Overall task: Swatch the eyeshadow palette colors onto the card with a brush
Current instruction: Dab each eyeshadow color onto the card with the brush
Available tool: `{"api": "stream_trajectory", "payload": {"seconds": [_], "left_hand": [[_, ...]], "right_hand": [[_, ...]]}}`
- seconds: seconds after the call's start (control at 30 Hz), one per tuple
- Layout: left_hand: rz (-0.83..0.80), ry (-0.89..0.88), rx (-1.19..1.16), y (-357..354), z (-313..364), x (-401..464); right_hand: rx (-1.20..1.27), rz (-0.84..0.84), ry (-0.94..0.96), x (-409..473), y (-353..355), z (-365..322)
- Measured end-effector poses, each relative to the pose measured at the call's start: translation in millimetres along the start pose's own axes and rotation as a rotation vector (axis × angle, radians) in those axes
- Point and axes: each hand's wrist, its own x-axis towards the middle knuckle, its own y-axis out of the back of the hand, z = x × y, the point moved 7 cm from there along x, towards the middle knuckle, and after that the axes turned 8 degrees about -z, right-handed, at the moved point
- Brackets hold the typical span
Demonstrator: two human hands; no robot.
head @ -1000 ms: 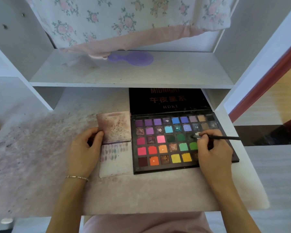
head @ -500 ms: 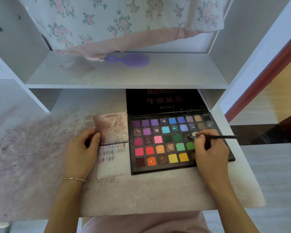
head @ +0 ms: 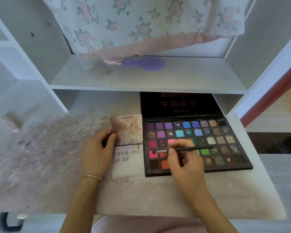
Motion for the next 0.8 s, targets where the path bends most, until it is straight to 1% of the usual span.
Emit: {"api": "stream_trajectory", "payload": {"seconds": [0.07, 0.2, 0.53, 0.8], "left_hand": [[-0.007, 0.008, -0.001, 0.0, -0.9, 0.1], [-0.019, 0.011, -0.027, -0.8, -1.8, 0.4], [-0.021, 0.025, -0.056, -2.7, -4.0, 0.5], [-0.012, 0.021, -0.061, -1.6, -2.5, -0.3]], "right_hand": [[-0.028, -0.083, 0.006, 1.7, -19.9, -3.0], [-0.152, -0.193, 0.037, 5.9, -45.1, -7.1], [-0.237, -0.217, 0.004, 7.1, -51.6, -1.8], [-0.298, -0.257, 0.014, 6.8, -54.1, -3.4]]}}
